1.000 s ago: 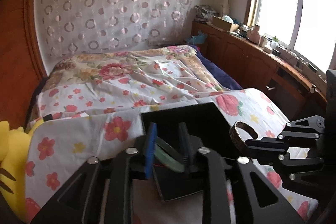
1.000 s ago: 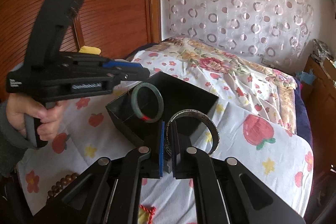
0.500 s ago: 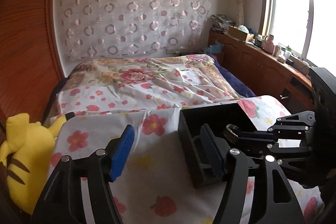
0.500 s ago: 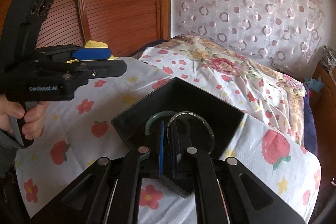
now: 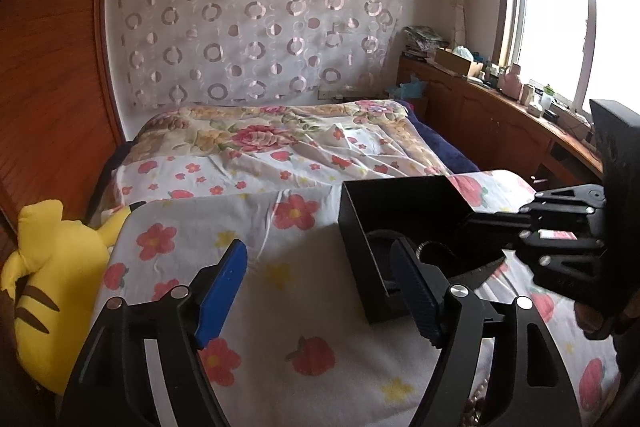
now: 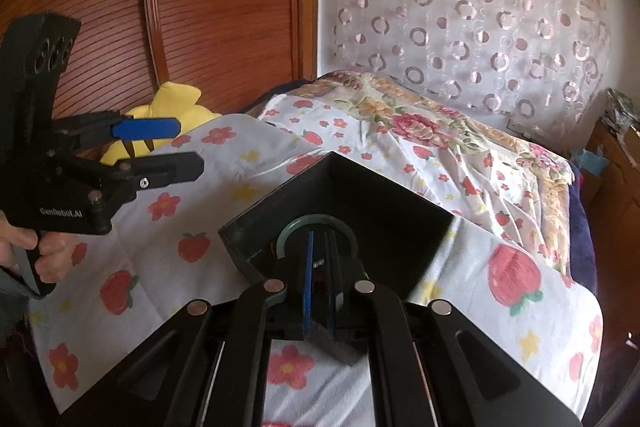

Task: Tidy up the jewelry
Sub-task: 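Release jade bangle from left tool into box while right tool releases silver bangle, then return to the pile and grasp the silver forked hairpins with the right tool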

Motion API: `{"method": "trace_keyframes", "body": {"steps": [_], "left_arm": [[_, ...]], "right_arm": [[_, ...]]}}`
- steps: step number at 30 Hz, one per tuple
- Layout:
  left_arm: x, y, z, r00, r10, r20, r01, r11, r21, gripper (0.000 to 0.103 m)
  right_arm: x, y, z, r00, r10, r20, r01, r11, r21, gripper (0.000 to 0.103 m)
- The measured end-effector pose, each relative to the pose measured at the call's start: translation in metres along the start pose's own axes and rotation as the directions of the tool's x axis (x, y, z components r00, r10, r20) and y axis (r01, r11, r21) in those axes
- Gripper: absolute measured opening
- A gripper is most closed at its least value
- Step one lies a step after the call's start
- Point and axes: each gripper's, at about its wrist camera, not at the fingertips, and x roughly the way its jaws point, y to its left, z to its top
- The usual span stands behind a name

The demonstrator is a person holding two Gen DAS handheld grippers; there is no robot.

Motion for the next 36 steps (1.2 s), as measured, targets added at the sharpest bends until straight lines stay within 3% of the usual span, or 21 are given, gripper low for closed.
{"method": "trace_keyframes", "body": {"steps": [14,26,28,30,36], "left_arm": [[-0.057,-0.040,-0.038,1.000,-0.012,0.007,0.012,1.000,0.014,0.091],[-0.093,-0.061,-0.084,1.000,-0.014,-0.022,0.014,1.000,0.018,0.092],[-0.096,-0.062,-0.090,1.000,-0.012,-0.027,0.012,1.000,0.015,0.092],[-0.099,-0.064,-0.099,0.999,-0.010,-0.035,0.010,1.000,0.011,0.092],[-0.107,-0.066,-0.112,0.999,-0.008,-0.049,0.009,1.000,0.002,0.092]], "right_arm": [[-0.075,0.006,-0.064,0.996,-0.090,-0.005,0.090,0.993,0.080,0.006],[-0.102,0.017,-0.124,0.993,-0.107,-0.053,0.114,0.984,0.134,0.007],[-0.103,0.022,-0.132,0.994,-0.094,-0.055,0.101,0.985,0.141,0.012],[-0.103,0.026,-0.138,0.995,-0.083,-0.053,0.090,0.984,0.151,0.042],[-0.089,0.031,-0.149,0.995,-0.034,-0.090,0.052,0.977,0.206,0.043]]}}
